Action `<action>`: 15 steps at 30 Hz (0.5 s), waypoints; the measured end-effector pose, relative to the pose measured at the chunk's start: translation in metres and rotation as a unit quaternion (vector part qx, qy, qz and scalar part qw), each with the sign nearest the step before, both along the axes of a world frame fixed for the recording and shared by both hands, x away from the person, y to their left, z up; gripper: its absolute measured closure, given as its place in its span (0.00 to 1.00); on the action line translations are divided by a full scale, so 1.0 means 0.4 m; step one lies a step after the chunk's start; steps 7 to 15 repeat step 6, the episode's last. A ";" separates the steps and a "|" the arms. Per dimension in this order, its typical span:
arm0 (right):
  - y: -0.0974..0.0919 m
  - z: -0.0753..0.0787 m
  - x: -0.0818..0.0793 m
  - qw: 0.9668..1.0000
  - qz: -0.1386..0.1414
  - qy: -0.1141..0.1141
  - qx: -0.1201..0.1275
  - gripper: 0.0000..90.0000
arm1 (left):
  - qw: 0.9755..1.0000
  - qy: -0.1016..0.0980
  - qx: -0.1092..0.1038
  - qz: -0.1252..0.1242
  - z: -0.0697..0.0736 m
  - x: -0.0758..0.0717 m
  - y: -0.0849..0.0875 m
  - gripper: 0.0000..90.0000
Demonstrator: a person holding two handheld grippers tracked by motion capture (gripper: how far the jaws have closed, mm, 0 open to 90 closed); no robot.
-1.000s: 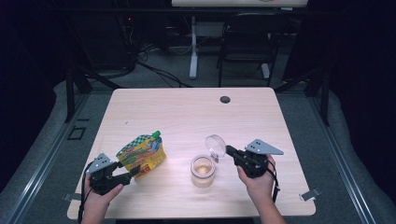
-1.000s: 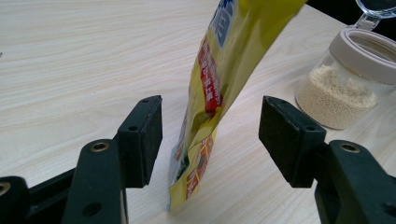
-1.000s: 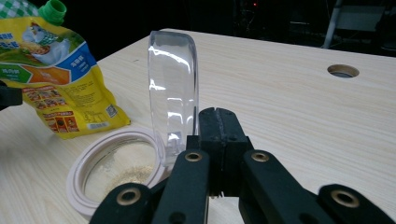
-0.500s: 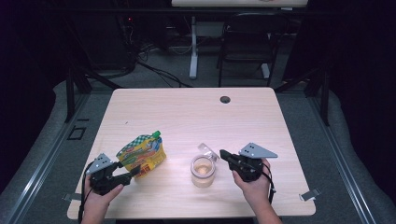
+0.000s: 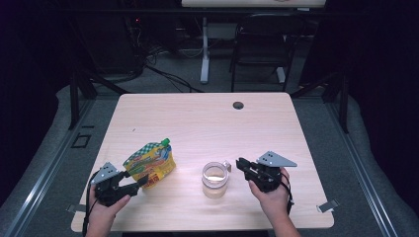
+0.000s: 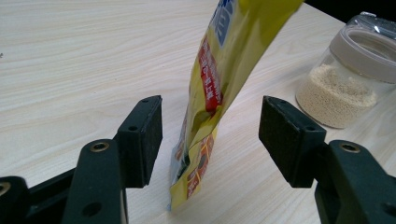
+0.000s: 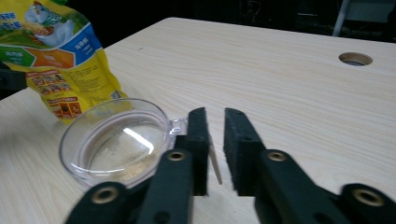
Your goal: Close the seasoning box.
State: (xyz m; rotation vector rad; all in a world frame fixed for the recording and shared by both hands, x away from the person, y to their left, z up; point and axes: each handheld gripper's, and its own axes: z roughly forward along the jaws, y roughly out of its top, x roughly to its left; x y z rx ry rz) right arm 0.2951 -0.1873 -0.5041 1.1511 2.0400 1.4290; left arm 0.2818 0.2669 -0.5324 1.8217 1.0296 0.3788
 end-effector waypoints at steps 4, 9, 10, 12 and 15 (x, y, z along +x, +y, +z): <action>-0.010 -0.014 0.005 1.000 -0.021 -0.004 0.001 0.65 | 1.000 -0.001 0.001 0.001 0.001 0.001 0.003 0.44; -0.014 -0.022 0.010 0.999 -0.032 -0.008 -0.004 0.60 | 1.000 0.000 0.002 0.001 0.000 0.001 0.003 0.44; -0.014 -0.022 0.010 0.999 -0.032 -0.008 -0.004 0.60 | 1.000 0.000 0.002 0.001 0.000 0.001 0.003 0.44; -0.014 -0.022 0.010 0.999 -0.032 -0.008 -0.004 0.60 | 1.000 0.000 0.002 0.001 0.000 0.001 0.003 0.44; -0.014 -0.022 0.010 0.999 -0.032 -0.008 -0.004 0.60 | 1.000 0.000 0.002 0.001 0.000 0.001 0.003 0.44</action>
